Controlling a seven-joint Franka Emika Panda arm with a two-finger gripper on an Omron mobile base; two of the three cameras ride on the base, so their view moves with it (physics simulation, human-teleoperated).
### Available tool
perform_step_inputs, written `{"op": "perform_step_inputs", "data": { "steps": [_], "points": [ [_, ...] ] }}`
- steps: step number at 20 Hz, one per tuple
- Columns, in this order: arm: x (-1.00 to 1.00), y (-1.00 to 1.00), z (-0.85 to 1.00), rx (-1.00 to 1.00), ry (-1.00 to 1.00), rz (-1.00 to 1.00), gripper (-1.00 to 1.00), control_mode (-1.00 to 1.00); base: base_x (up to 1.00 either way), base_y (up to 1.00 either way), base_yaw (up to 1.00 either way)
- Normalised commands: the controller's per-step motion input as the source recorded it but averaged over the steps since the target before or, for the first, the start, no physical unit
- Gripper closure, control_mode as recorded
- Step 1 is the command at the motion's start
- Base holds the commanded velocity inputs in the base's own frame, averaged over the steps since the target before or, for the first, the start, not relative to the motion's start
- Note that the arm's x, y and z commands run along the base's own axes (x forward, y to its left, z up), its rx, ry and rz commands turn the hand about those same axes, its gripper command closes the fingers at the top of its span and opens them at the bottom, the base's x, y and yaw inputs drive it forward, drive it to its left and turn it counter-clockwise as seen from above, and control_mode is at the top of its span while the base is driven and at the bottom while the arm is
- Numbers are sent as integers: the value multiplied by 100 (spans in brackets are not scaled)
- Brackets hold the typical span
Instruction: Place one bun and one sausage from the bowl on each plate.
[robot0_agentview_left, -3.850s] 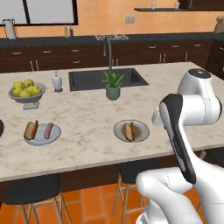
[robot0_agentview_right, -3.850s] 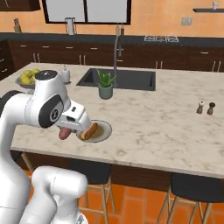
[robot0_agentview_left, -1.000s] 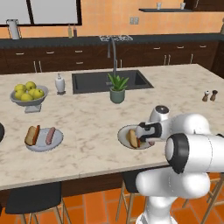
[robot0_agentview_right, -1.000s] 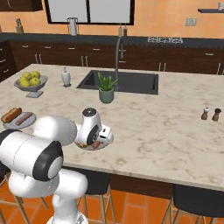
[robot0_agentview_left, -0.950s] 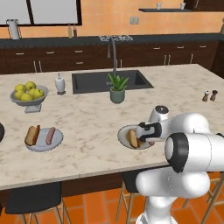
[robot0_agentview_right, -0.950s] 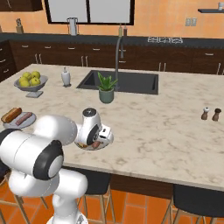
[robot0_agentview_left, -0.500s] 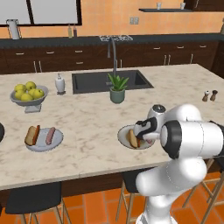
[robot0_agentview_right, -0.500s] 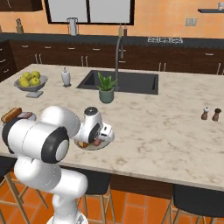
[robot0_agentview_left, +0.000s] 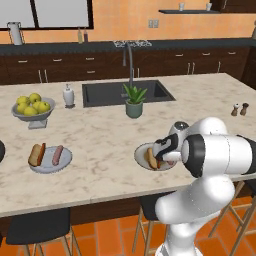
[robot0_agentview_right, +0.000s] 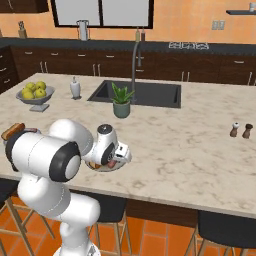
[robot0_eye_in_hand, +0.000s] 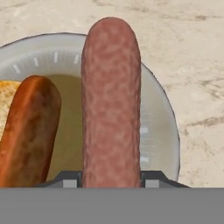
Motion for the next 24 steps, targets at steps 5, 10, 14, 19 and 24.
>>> {"op": "perform_step_inputs", "data": {
  "steps": [5,10,14,19,24],
  "points": [
    [0,0,0,0,0,0,-100,-100,0,0,0],
    [0,0,0,0,0,0,-100,-100,0,0,0],
    [-4,0,6,0,0,0,-100,-100,0,0,0],
    [-76,0,74,0,-4,0,-100,-100,0,0,0],
    [-52,9,98,0,-4,-2,-100,-100,0,0,0]
  ]
}}
